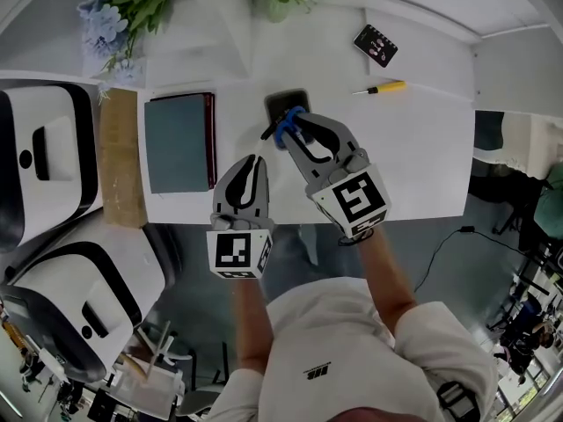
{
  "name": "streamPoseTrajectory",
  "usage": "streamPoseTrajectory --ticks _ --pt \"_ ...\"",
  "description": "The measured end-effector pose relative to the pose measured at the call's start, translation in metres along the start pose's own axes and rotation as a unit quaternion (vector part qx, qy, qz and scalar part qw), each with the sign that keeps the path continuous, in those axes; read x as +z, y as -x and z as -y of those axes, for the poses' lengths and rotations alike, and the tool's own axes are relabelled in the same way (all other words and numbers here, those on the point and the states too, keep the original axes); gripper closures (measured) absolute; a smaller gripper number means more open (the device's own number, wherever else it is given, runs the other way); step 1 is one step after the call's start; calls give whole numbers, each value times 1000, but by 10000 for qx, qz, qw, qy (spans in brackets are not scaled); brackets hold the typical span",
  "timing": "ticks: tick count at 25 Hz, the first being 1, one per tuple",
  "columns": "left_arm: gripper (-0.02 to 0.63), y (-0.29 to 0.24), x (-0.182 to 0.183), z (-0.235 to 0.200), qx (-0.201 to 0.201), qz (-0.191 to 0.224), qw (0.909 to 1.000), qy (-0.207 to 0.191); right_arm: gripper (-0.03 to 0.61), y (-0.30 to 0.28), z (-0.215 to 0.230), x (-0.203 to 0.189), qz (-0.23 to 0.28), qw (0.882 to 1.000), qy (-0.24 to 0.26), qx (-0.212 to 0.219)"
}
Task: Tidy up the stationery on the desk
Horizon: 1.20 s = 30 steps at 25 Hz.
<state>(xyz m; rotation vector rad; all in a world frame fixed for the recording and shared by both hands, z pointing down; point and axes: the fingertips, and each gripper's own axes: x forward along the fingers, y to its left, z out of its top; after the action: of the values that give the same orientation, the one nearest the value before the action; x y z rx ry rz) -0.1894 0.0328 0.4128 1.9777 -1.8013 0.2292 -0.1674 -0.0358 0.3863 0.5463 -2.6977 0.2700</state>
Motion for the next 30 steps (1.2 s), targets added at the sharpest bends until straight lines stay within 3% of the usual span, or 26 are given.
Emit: streamPoseTrajectory --ticks 11,22,24,26,30 --pt "614 -3 -10 -6 73 -70 9999 89 518 -20 -2 -10 114 9997 -211 78" --pt "614 -8 -14 -6 55 -112 9999 91 515 -34 -3 -47 -423 9990 -108 -42" --pt "614 -8 -14 -5 44 -118 9999 90 505 -34 -4 -50 -461 9989 -83 -12" --pt "614 -9 -13 -4 39 -115 9999 82 437 -33 -6 -50 -460 9989 -38 56" --pt "614 -10 -11 -1 13 -101 9999 42 439 -28 -6 -46 -412 9991 56 80"
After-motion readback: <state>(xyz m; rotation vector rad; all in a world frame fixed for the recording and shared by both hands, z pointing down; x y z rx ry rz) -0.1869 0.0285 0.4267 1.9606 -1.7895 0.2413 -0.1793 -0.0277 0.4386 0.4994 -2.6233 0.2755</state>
